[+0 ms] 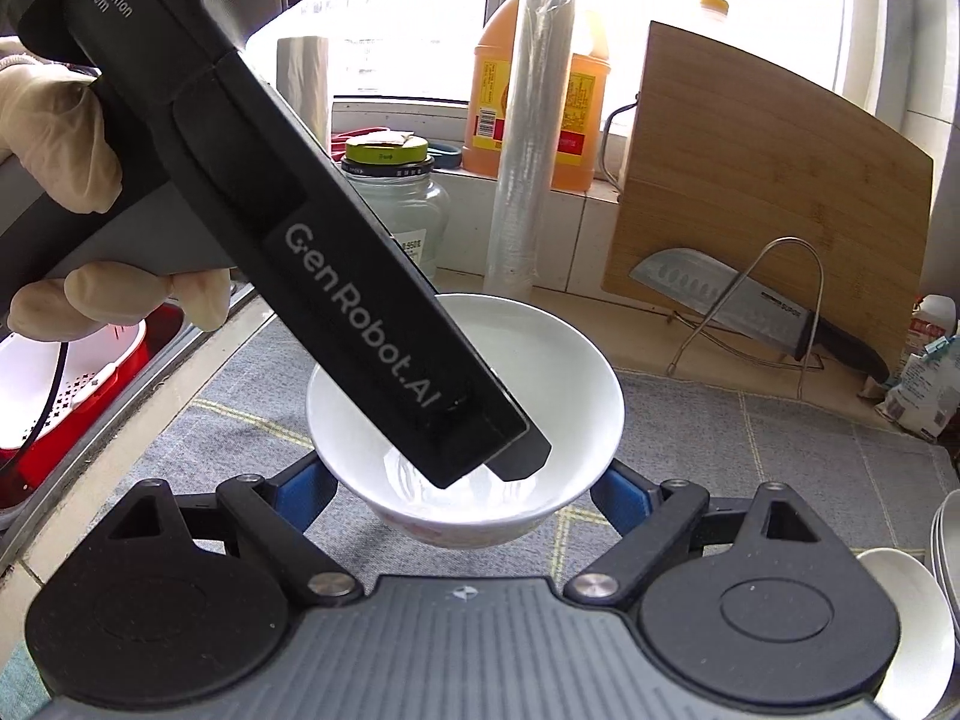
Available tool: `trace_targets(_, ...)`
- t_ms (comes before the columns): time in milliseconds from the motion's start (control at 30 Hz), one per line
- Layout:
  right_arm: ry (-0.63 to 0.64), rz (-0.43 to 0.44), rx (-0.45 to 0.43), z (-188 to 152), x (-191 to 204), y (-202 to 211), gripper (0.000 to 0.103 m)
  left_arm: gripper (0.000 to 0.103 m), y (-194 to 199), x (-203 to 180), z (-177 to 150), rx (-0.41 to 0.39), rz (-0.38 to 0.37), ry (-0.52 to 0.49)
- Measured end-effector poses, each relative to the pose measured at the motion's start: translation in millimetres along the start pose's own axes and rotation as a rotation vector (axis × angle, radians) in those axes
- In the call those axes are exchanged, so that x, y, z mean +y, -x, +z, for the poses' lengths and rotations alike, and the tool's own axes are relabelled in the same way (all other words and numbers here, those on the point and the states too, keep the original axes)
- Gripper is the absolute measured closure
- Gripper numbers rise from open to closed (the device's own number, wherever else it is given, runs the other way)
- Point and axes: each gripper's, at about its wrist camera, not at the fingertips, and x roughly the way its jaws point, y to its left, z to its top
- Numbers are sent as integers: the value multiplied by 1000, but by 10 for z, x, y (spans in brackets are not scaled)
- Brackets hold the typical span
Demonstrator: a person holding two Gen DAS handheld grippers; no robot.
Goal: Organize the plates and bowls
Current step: 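Carry the pink-flowered bowl with both grippers over the nested bowls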
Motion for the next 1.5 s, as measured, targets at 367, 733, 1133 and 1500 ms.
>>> trace_targets(367, -77, -111, 2, -228, -491, 314, 10, 20, -287, -533, 401, -5, -66, -114)
trace_targets(733, -132, -224, 2, -416, -990, 596, 10, 20, -542, -1048, 816, -27, -134, -212)
trace_targets(1133, -153, -306, 22, -544, -1405, 702, 10, 20, -794, -1400, 1089, -35, -192, -271)
trace_targets(1500, -182, -317, 55, -654, -1566, 669, 10, 20, -1053, -1476, 1170, -3, -228, -255)
